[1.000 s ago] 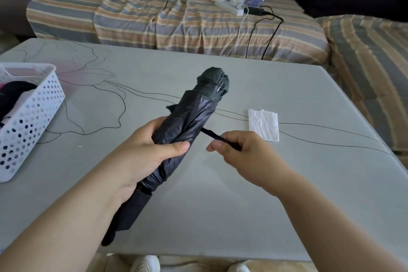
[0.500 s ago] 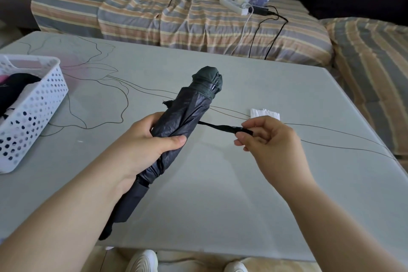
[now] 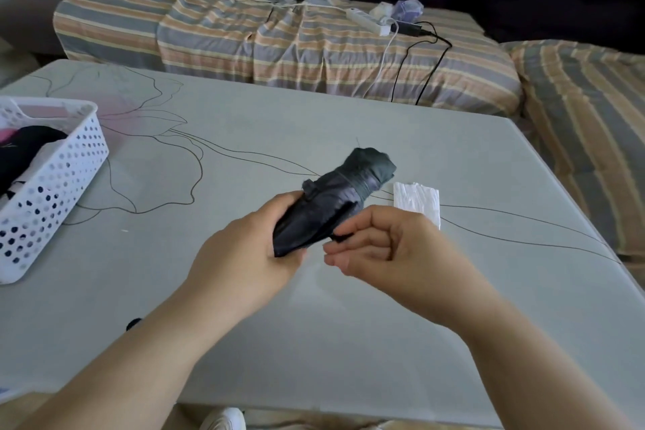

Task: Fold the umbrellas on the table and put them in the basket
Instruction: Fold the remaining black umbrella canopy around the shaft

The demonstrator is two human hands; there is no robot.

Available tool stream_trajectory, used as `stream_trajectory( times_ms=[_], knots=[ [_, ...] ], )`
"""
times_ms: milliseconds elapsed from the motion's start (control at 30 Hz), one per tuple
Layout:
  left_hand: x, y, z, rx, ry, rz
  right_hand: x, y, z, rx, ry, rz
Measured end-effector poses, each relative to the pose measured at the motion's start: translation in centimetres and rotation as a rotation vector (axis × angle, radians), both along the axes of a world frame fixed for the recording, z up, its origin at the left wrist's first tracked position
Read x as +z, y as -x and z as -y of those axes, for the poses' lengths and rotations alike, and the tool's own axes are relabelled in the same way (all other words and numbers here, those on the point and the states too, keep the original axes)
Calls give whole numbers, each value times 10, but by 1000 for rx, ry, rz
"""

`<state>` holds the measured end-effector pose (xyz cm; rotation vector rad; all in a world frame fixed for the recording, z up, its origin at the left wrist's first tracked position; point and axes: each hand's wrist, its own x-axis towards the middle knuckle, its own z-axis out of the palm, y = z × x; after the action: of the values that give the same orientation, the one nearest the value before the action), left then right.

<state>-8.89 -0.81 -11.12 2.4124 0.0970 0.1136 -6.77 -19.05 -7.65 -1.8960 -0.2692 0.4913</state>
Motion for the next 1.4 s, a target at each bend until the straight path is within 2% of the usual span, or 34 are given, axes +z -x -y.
stream_trajectory(
  times_ms=[67, 233, 300, 400, 567, 767, 1067, 1200, 1400],
  knots=[
    [1, 1, 2, -35, -99, 49, 1, 0, 2, 9, 22, 73],
    [-6, 5, 5, -83, -221, 161, 0, -1, 8, 93, 278, 638],
    [-12, 4, 4, -139, -330, 232, -2, -4, 11, 139, 274, 734],
    [-18, 3, 7, -177, -464, 282, -4, -9, 16, 125, 247, 733],
    [-17, 2, 11, -196, -512, 319, -7, -13, 18, 40, 169, 781],
    [-15, 6, 14, -223, -485, 332, -11, -21, 19, 49, 194, 806],
    [-14, 8, 12, -249, -470, 330, -8, -20, 20, 143, 181, 707],
    [-14, 8, 11, -247, -473, 332, -8, -19, 18, 107, 165, 611],
    [-8, 13, 8, -209, -452, 298, 0, -16, 10, 54, 154, 587]
  ],
)
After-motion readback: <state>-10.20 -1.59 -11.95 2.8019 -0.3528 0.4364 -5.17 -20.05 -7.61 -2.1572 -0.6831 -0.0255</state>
